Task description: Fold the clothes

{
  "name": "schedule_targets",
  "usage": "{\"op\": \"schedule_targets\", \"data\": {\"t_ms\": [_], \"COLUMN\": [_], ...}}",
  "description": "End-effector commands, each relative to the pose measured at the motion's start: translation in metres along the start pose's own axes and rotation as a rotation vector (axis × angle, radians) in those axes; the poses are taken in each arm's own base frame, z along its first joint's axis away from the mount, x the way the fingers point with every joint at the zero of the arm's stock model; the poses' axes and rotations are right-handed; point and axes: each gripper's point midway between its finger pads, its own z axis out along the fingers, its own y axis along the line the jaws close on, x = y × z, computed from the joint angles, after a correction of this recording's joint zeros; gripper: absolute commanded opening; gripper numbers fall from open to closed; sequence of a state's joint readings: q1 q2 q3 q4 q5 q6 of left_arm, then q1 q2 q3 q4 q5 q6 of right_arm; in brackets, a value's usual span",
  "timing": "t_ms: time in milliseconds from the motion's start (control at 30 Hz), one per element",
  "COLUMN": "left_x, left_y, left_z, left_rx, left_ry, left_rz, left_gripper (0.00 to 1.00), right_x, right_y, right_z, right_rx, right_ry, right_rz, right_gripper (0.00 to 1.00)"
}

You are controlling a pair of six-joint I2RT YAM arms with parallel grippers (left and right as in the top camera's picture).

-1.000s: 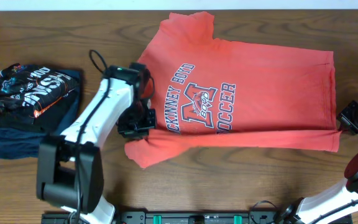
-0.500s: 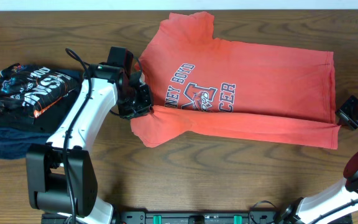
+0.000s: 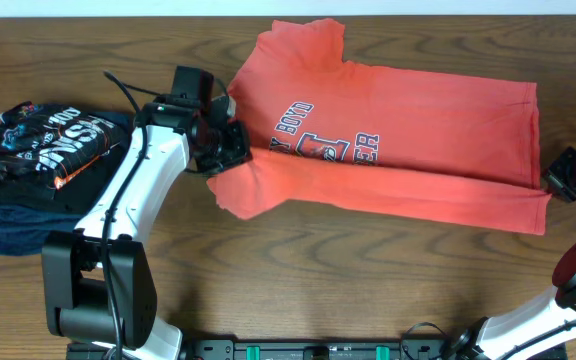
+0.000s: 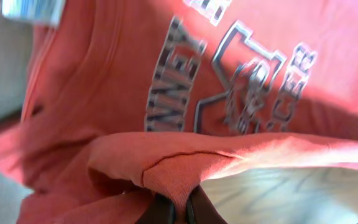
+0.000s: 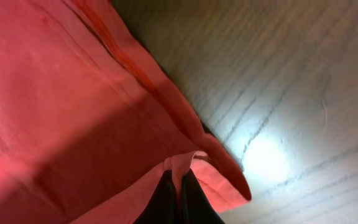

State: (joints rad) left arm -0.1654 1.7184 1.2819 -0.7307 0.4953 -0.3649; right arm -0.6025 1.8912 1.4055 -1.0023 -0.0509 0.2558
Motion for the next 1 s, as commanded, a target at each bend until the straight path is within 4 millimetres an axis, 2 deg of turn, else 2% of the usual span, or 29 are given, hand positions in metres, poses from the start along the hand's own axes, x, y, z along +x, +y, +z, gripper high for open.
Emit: {"op": "schedule_targets", "data": {"t_ms": [0, 233, 400, 433, 467, 600, 767, 967], "left_x": [-0.009, -0.024, -0.026, -0.025, -0.024, -0.009, 0.021, 0.026], "left_y": [-0.004, -0.010, -0.008, -0.007, -0.005, 0.024, 0.078, 0.104], "left_z": [-0.002, 0.000, 0.006, 0.008, 0.008, 0.008, -0.006, -0.007], "left_rx": [0.021, 0.046, 0.044, 0.041, 0.032, -0.113, -0.400, -0.437], "left_ry": [-0.040, -0.095, -0.090, -0.085, -0.079, -0.034, 0.024, 0.015], "left_rz": [0.003, 0.033, 0.030, 0.028, 0.023, -0.024, -0.199, -0.327], "left_gripper": [0.06, 0.16, 0.17, 0.23, 0.25, 0.33, 0.36, 0.50], "right_x": [-0.005, -0.010, -0.013, -0.013, -0.014, -0.015, -0.016, -0.015], "right_y": [0.003, 0.005, 0.005, 0.006, 0.006, 0.006, 0.006, 0.006], "right_z": [-0.008, -0.008, -0.008, -0.008, -0.008, -0.008, -0.008, -0.008], "right_rx": [-0.001, -0.008, -0.010, -0.011, -0.011, -0.012, -0.013, -0.012], "right_ry": [-0.041, -0.063, -0.073, -0.074, -0.075, -0.080, -0.083, -0.079], "right_rz": [-0.004, -0.006, -0.006, -0.006, -0.007, -0.007, -0.007, -0.007], "right_gripper": [0.01, 0.01, 0.01, 0.01, 0.01, 0.01, 0.01, 0.01]}}
